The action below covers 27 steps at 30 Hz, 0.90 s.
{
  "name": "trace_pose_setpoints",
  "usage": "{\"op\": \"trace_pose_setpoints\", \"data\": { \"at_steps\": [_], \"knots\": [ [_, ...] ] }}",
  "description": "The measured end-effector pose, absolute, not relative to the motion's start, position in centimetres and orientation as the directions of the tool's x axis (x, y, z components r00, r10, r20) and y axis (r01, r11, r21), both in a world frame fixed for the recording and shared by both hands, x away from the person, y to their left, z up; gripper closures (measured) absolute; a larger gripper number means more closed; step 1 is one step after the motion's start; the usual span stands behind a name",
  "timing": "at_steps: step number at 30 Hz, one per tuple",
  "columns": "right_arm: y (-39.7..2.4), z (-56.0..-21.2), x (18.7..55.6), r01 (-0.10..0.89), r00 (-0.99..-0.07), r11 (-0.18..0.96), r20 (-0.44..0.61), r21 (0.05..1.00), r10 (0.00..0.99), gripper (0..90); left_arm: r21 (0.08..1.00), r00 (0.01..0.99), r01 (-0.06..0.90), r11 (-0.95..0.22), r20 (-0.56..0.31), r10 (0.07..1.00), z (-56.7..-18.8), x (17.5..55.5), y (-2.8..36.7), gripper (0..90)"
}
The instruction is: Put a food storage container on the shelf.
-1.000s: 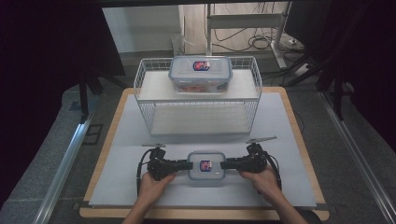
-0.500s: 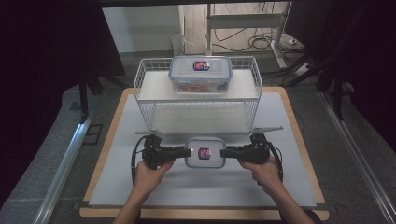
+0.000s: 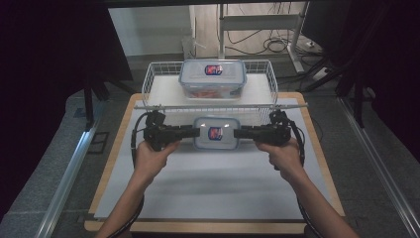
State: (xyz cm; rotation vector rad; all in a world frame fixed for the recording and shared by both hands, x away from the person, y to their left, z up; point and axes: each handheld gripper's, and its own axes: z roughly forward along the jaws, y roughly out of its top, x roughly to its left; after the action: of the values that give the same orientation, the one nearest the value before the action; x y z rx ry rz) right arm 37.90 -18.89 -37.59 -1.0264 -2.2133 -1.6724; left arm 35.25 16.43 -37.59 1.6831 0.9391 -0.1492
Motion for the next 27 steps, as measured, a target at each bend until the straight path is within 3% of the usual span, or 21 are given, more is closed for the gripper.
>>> {"op": "trace_pose_setpoints", "data": {
  "at_steps": [16, 27],
  "knots": [
    [-17.8, -28.5, 42.2, 0.56, -0.76, 0.077, 0.474, 0.825, 0.444, 58.2, 0.8, 0.692, 0.6, 0.006, -0.523, 0.497, -29.1, 40.0, 17.3, 57.1],
    [-17.1, -25.6, 45.9, 0.572, -0.738, 0.037, 0.494, 0.82, 0.46, 58.1, 0.784, 0.667, 0.618, 0.061, -0.564, 0.487, -27.4, 43.6, 18.0, 57.0]
  ]
}}
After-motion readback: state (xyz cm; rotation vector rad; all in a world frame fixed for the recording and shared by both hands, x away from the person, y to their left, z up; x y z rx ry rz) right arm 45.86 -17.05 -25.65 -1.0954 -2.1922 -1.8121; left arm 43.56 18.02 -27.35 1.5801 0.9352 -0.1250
